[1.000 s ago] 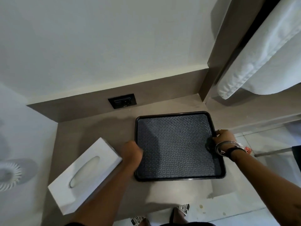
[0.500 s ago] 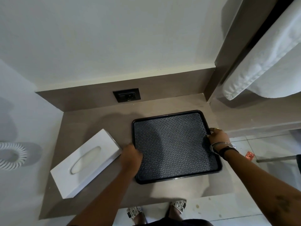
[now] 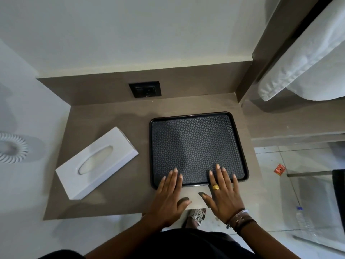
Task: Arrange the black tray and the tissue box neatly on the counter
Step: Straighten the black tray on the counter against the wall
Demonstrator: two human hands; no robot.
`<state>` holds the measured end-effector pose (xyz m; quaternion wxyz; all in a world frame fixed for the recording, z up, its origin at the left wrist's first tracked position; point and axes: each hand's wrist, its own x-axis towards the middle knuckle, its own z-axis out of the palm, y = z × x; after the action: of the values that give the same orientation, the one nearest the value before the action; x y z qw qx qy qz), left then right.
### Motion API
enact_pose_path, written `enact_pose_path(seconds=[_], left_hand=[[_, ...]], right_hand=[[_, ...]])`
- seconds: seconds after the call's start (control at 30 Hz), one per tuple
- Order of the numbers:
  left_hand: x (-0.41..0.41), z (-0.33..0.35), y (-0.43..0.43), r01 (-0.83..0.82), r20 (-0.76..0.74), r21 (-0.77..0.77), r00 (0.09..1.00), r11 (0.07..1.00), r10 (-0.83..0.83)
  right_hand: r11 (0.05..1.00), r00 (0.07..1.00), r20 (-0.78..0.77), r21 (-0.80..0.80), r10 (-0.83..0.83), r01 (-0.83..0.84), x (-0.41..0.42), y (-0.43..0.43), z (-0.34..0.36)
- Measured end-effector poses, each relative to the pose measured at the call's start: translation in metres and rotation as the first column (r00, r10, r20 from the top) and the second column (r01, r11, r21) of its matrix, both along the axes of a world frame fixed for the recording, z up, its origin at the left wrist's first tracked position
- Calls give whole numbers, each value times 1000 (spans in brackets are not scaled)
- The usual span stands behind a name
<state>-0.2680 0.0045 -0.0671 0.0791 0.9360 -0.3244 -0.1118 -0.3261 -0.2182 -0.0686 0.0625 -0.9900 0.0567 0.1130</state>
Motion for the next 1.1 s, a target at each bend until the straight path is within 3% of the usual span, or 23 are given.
enact_pose_path(seconds=[0.23, 1.1], left_hand=[[-1, -16, 2, -45, -69, 40, 996, 998, 48], [107, -13, -27, -170, -66, -23, 984, 985, 168]], right_hand=[[999, 997, -75, 34, -3, 5, 1, 0, -7], [996, 999, 9, 79, -44, 43, 111, -15, -16]])
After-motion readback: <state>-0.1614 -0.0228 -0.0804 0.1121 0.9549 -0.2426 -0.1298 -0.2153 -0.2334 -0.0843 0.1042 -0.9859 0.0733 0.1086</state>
